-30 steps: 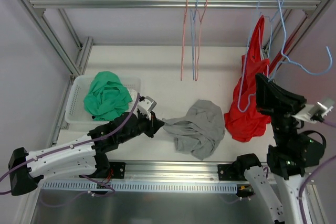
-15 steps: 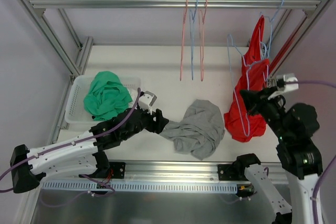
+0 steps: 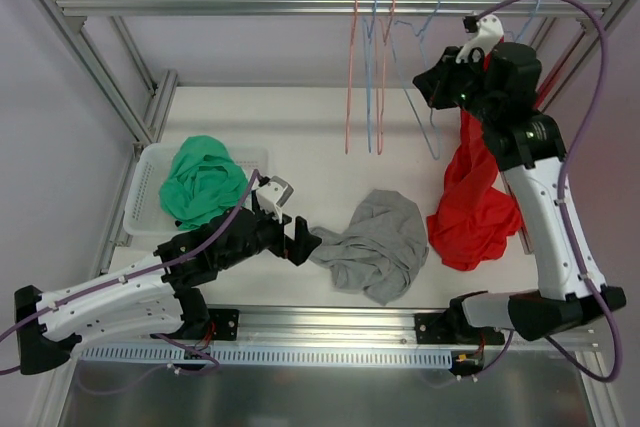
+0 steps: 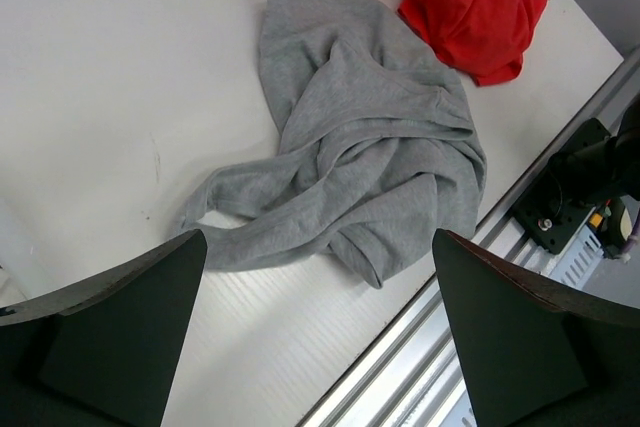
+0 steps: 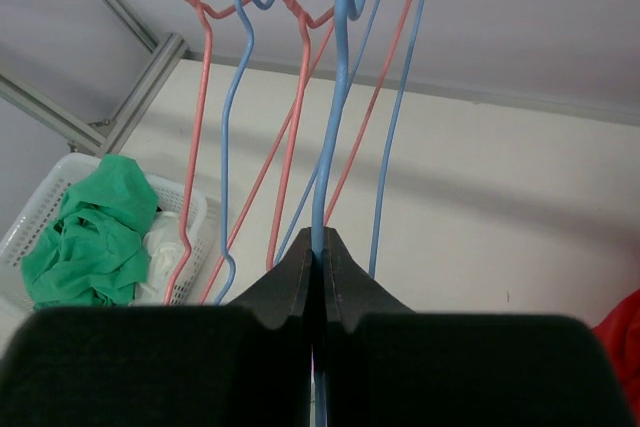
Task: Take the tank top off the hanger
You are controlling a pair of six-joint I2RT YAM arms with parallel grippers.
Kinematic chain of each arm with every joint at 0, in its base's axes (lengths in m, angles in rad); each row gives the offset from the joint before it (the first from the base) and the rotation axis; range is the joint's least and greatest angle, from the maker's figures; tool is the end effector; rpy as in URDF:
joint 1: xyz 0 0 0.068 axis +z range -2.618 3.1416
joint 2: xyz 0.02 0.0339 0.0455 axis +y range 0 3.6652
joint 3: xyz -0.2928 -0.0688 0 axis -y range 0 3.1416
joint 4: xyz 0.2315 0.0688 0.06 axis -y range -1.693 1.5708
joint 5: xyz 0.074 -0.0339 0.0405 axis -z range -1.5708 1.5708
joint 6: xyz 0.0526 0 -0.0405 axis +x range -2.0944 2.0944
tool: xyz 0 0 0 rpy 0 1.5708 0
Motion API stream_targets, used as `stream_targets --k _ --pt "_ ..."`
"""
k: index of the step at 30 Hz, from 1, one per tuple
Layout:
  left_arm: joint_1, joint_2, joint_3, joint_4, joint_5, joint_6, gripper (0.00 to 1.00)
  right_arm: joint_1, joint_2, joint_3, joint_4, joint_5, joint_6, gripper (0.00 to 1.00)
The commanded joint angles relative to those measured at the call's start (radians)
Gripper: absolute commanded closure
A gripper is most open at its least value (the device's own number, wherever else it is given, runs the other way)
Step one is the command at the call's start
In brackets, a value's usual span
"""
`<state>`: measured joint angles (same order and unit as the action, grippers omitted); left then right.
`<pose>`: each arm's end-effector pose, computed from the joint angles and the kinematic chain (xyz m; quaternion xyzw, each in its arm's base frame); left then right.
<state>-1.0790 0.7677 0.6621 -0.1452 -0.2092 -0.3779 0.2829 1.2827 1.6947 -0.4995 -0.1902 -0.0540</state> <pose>0.0887 -0.1424 0.3210 0.2097 0.7599 -0.3444 0.5099 0.2374 0.0794 0.5309 -0.1863 0.7129 0.1464 0.6601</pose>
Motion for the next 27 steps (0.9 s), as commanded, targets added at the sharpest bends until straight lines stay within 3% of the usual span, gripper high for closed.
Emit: stream_targets --k 1,5,10,16,18,19,21,22,27 --pt "0.002 -0.022 0.019 -0.028 0.027 0.008 0.01 0.039 0.081 0.104 0.038 0.047 -0.033 1.0" --pt "0.002 -0.025 0.017 -0.031 0.037 0.001 0.01 0.071 0.162 0.149 0.024 0.086 -0.034 1.0" --pt "0.002 0.004 0.036 -0.028 0.076 -0.015 0.01 0.096 0.118 -0.004 0.061 0.165 -0.015 1.0" --pt "-0.022 0.125 0.109 -0.019 0.079 -0.016 0.01 0.09 0.076 -0.056 0.079 0.221 -0.007 0.99" --pt "-0.042 0.188 0.14 -0.001 0.074 -0.007 0.01 0.082 0.063 -0.063 0.075 0.207 -0.007 0.57" --pt "-0.047 0.211 0.152 0.004 0.077 -0.004 0.01 0.076 0.05 -0.069 0.062 0.204 -0.007 0.28" --pt "-0.062 0.295 0.192 0.016 0.083 0.004 0.01 0.064 -0.014 -0.098 0.044 0.212 -0.012 0.14" --pt "-0.068 0.355 0.208 0.018 0.09 0.005 0.01 0.058 -0.044 -0.115 0.024 0.225 -0.015 0.01" --pt "-0.125 0.562 0.323 0.019 0.085 0.042 0.02 0.016 -0.25 -0.231 -0.141 0.391 -0.058 0.01"
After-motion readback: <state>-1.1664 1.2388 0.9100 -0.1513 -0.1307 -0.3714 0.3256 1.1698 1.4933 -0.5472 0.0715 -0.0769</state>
